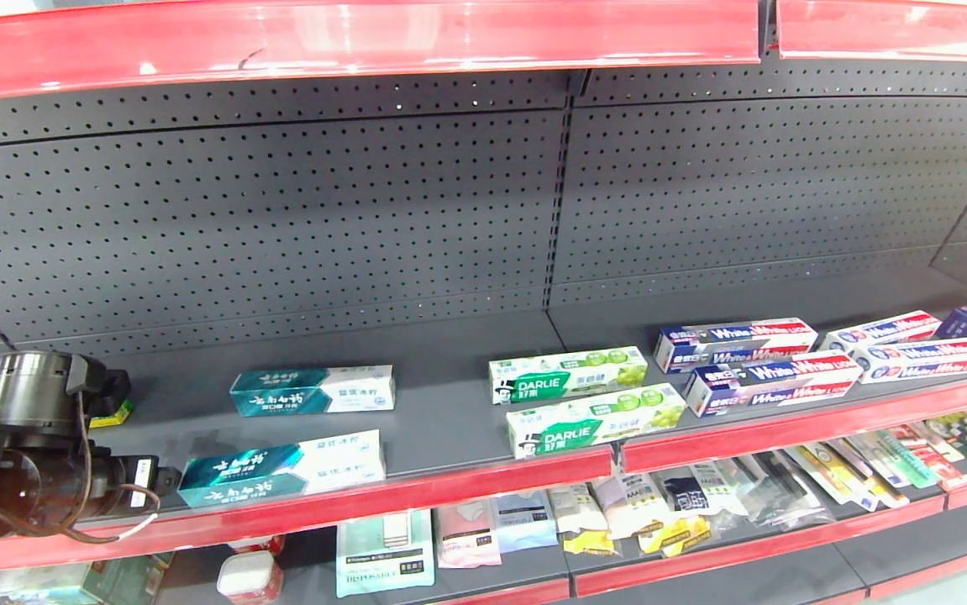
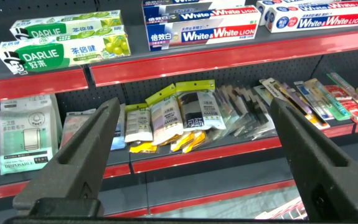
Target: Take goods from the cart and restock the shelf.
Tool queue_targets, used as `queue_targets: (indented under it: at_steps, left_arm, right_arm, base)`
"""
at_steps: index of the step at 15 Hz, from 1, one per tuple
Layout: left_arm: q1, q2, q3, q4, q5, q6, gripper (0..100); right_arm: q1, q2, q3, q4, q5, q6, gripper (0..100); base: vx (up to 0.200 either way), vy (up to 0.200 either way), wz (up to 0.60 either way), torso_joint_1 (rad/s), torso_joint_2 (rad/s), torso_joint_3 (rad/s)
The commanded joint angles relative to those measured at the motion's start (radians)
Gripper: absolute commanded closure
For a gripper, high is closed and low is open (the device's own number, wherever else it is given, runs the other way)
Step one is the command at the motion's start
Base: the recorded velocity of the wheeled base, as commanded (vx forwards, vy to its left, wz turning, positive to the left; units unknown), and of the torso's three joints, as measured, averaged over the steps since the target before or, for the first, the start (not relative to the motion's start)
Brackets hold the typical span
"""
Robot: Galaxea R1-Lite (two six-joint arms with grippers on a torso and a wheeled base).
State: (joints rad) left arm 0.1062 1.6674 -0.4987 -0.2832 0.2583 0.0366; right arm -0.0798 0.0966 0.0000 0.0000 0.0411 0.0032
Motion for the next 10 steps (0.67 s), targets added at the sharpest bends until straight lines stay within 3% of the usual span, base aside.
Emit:
queue_targets:
  at_steps: [1,8,10]
  left_arm:
    - [0.0,0.0,0.0,-0.001,0.001,0.0,0]
    - [0.0,-0.011,0.005,-0.007,0.001,-0.001,0]
    - [0.0,-0.129,0.043,-0.051,0.013,0.008,0]
  right_arm:
    - [0.0,0.002,0.0,0.0,0.0,0.0,0]
    - [0.0,0.002,0.0,0.0,0.0,0.0,0]
    - [0.0,0.002,0.0,0.0,0.0,0.0,0]
  base:
    - [0.0,0.0,0.0,0.0,0.0,0.0]
    - [0.0,0.0,0.0,0.0,0.0,0.0]
    - [0.0,0.0,0.0,0.0,0.0,0.0]
